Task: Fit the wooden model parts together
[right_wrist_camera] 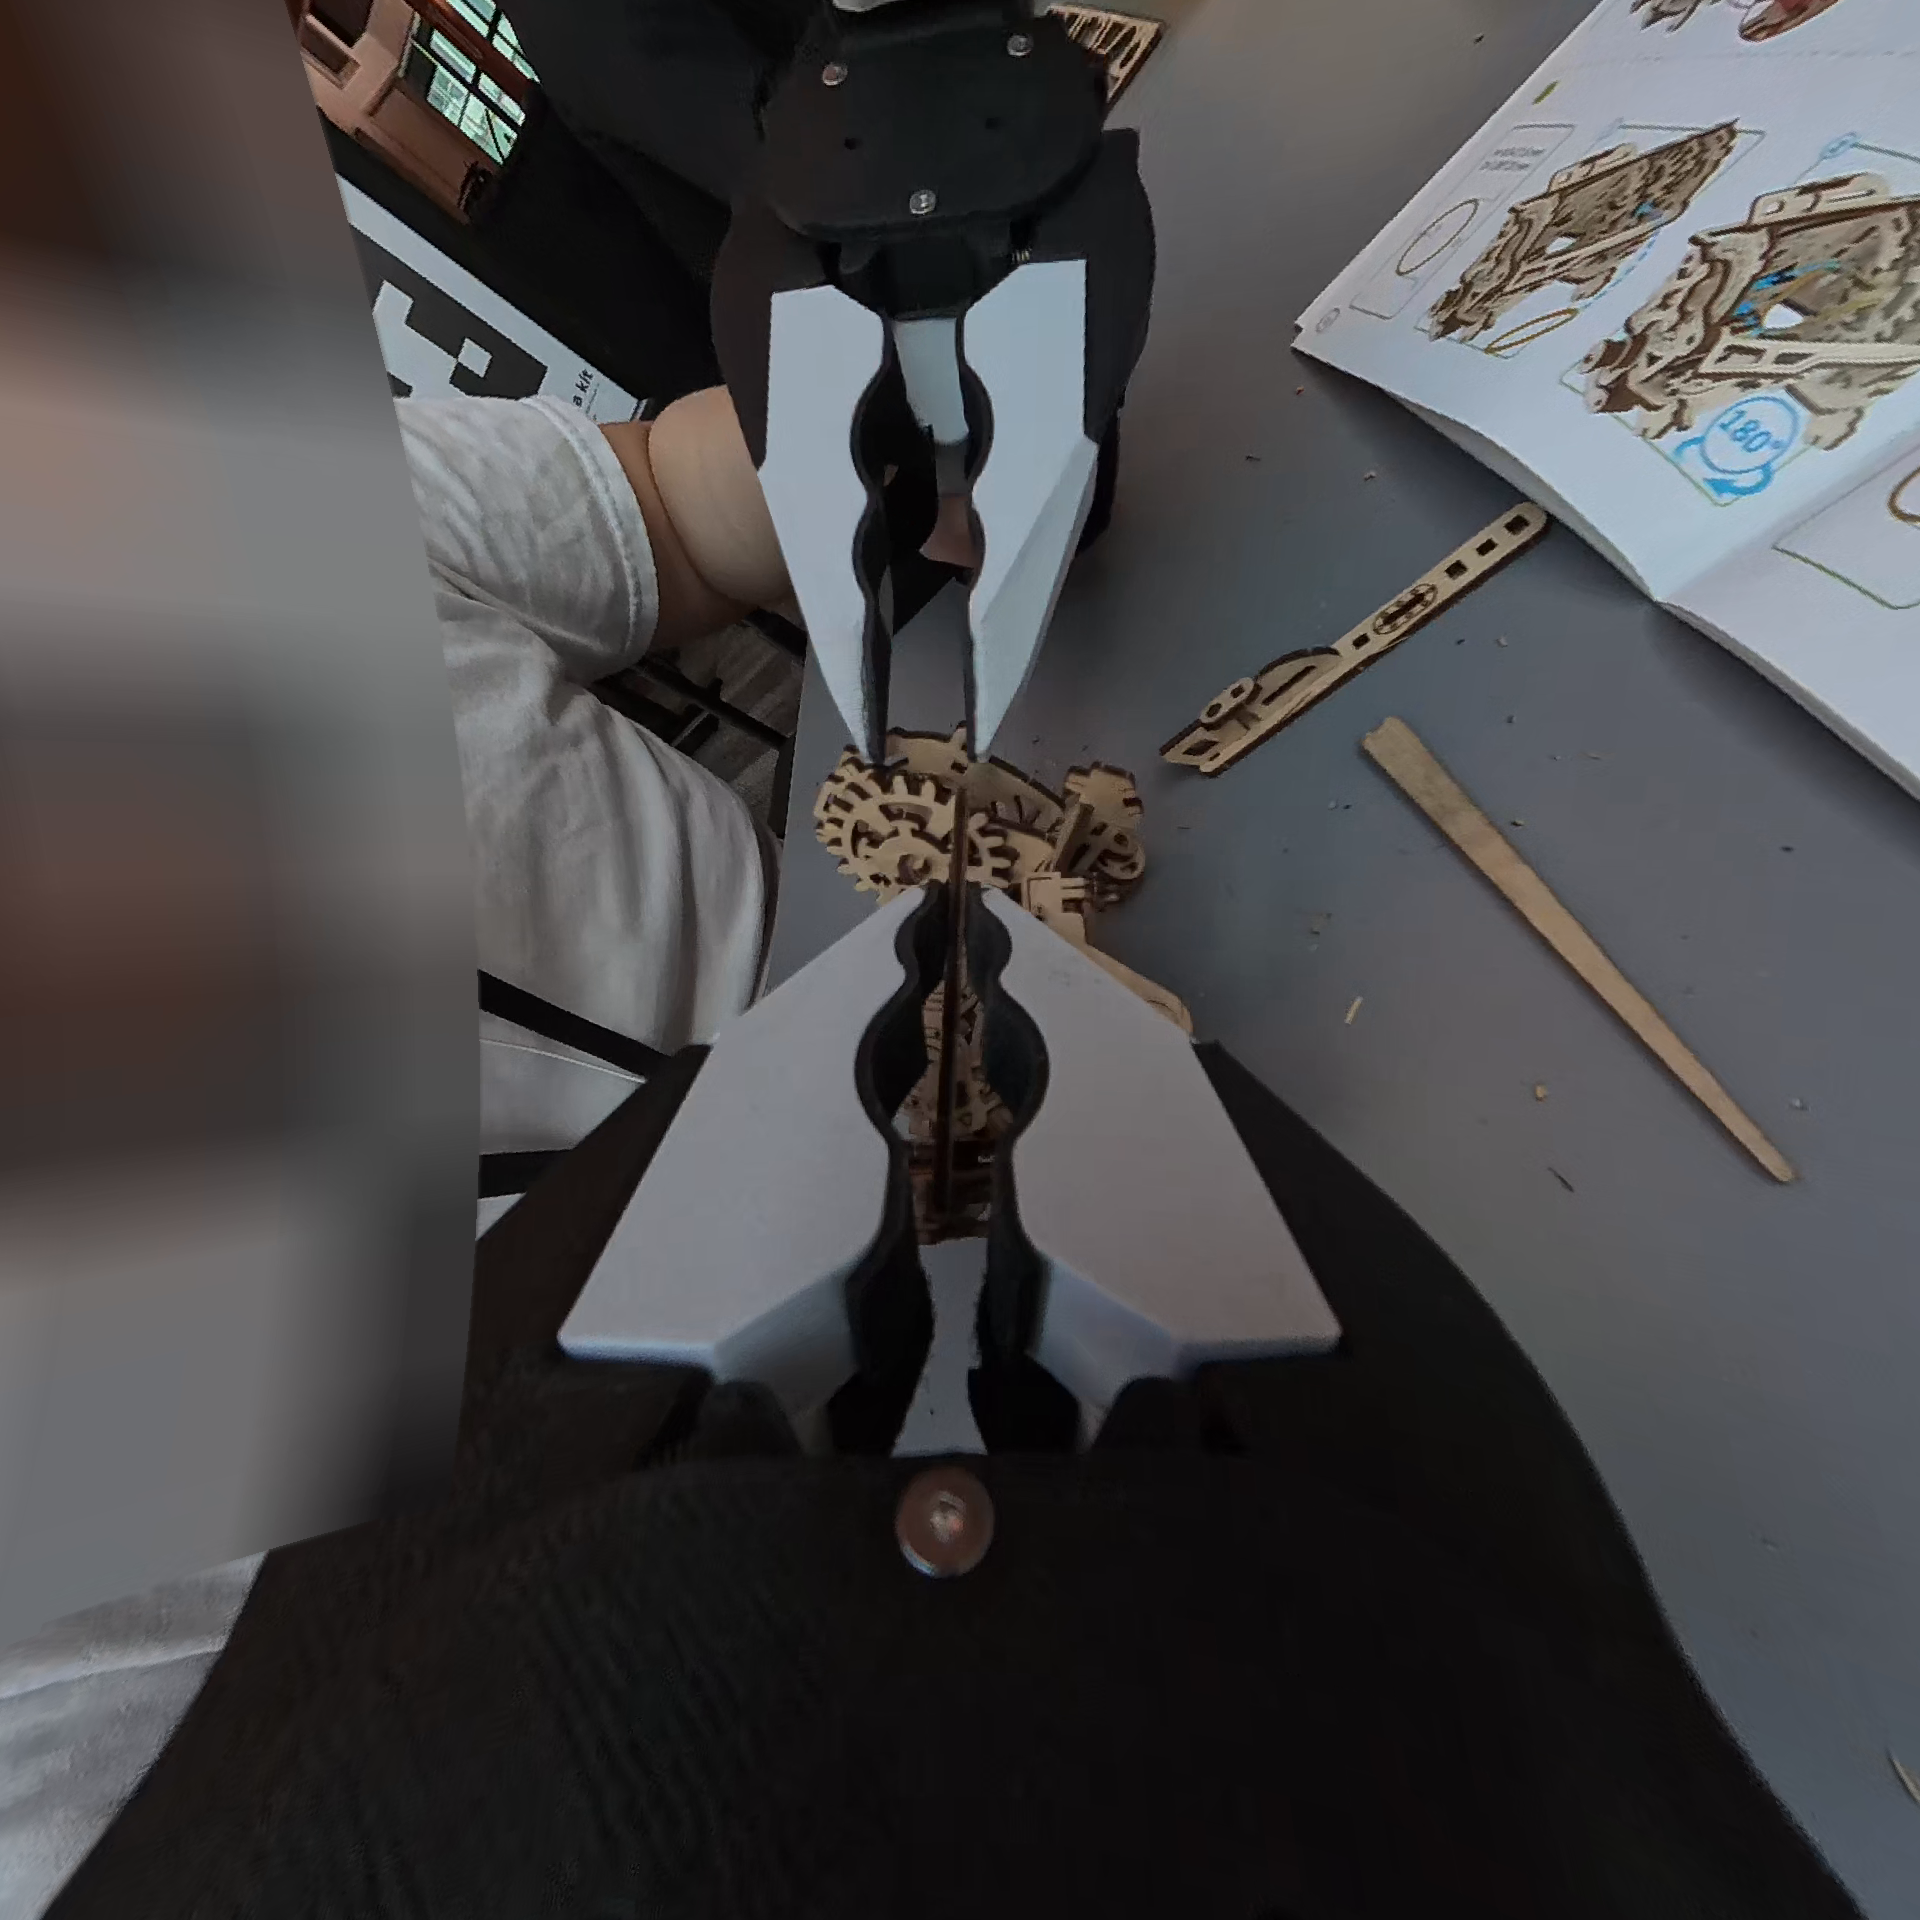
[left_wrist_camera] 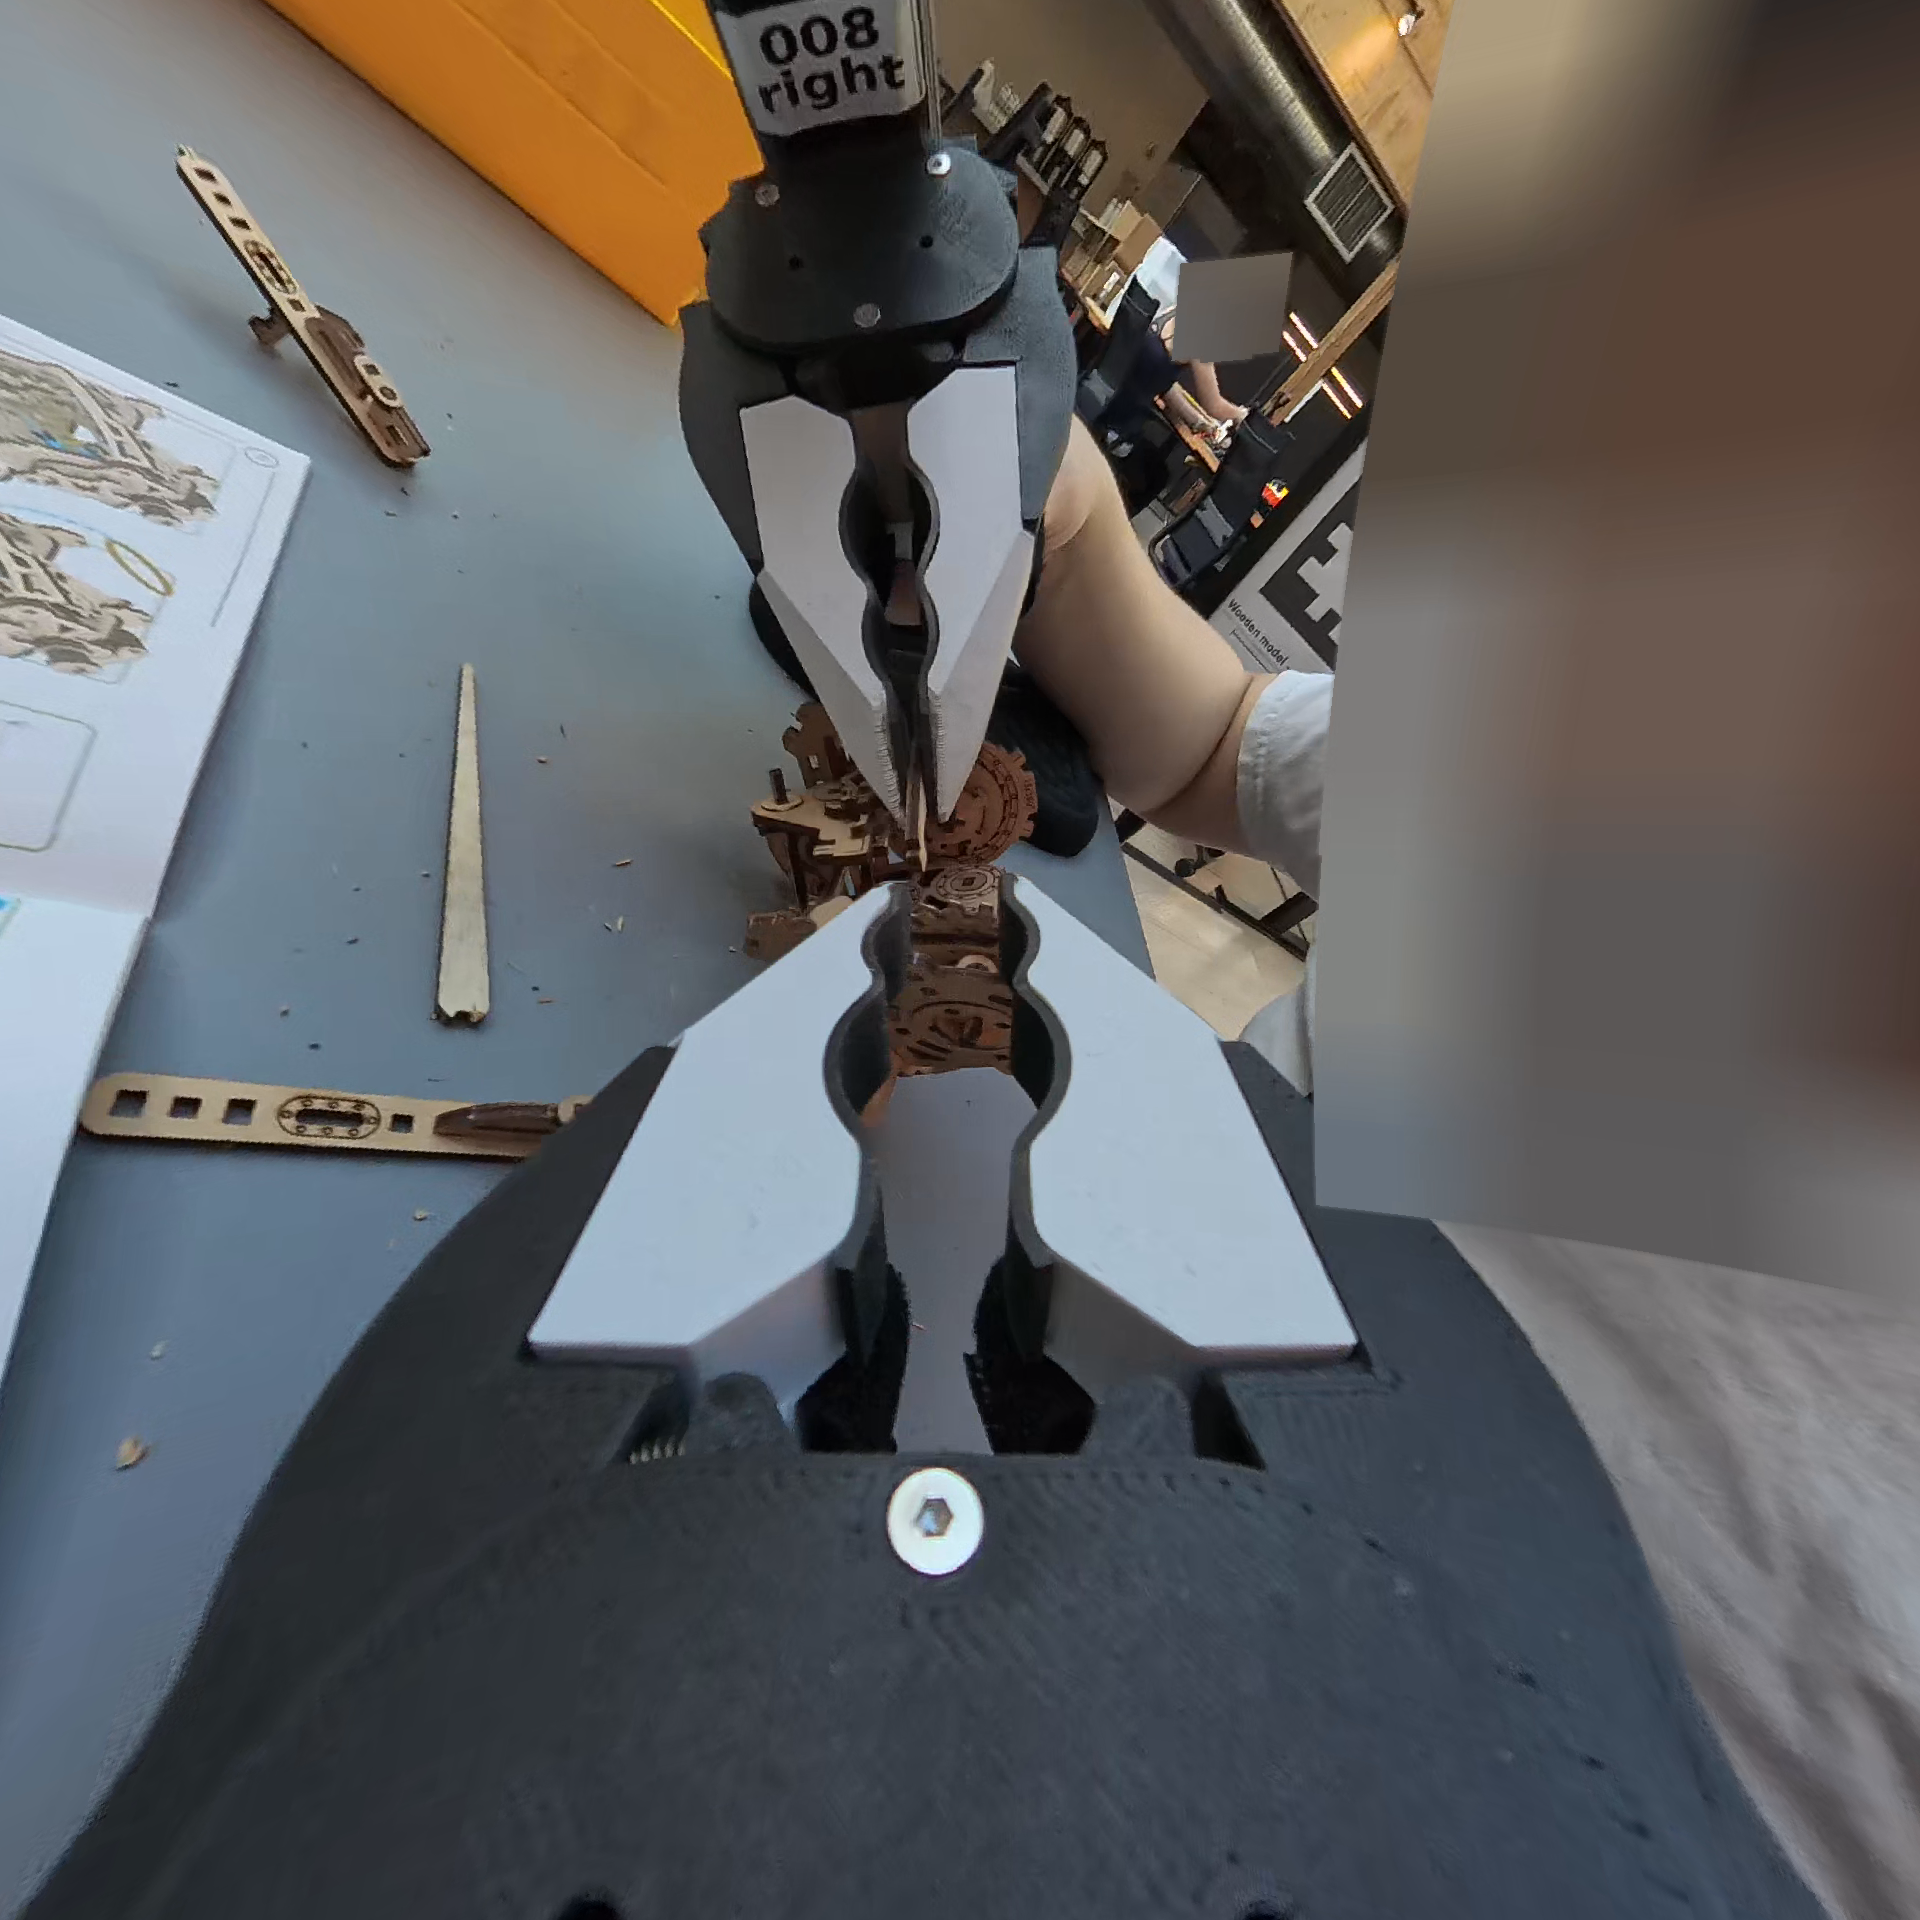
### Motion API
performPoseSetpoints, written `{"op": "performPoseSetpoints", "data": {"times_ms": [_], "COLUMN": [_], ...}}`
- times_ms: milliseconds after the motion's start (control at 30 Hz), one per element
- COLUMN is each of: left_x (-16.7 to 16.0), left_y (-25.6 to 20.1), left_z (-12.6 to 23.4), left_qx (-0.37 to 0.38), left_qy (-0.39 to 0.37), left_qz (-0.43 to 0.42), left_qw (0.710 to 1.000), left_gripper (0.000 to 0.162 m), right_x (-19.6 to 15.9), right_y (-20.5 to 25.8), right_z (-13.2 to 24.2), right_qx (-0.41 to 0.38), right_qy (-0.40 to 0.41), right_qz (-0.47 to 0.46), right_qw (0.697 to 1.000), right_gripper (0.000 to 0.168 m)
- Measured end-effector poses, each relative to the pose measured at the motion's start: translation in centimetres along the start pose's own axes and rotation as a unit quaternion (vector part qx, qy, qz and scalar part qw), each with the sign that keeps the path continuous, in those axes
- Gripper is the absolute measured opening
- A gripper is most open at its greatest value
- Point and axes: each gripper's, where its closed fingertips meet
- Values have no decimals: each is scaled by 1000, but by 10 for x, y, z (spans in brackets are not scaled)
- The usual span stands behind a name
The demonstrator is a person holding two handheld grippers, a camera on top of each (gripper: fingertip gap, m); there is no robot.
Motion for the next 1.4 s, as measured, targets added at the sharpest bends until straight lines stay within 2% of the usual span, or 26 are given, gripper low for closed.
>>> {"op": "performPoseSetpoints", "data": {"times_ms": [67, 133, 233, 300, 367, 467, 633, 800, 967, 1400], "left_x": [-6, -10, 0, 0, -12, -33, -28, -37, -47, -39], "left_y": [2, 3, -7, -12, -6, -3, -10, -15, -18, -20], "left_z": [-3, -4, 9, 21, 27, 20, 7, -3, -9, -20], "left_qx": [-5, -6, -17, -17, 12, 12, -26, -34, -28, -31], "left_qy": [12, 21, 4, 4, 29, 62, 37, 66, 81, 50], "left_qz": [12, 15, 11, -3, -12, 10, 43, 68, 62, 74], "left_qw": [1000, 1000, 1000, 1000, 999, 998, 998, 995, 994, 996], "left_gripper": [7, 6, 18, 8, 9, 9, 4, 0, 10, 11], "right_x": [-2, -3, -3, -3, -3, -3, -5, -12, -17, -21], "right_y": [2, 4, 5, 5, 5, 5, 10, 16, 22, 23], "right_z": [-3, -6, -9, -10, -12, -14, -18, -22, -23, -17], "right_qx": [3, 7, 8, 10, 12, 19, 26, 37, 59, 66], "right_qy": [15, 29, 43, 51, 56, 58, 73, 102, 121, 109], "right_qz": [7, 10, 12, 13, 11, 8, 16, 26, 38, 38], "right_qw": [1000, 1000, 999, 999, 998, 998, 997, 994, 990, 991], "right_gripper": [2, 2, 2, 2, 1, 2, 1, 1, 1, 1]}}
Point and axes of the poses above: each gripper's, where its closed fingertips meet, z back along the fingers, x out of its top, y = z × x across the jaws, and after that the axes turned 10 degrees about z, right-handed
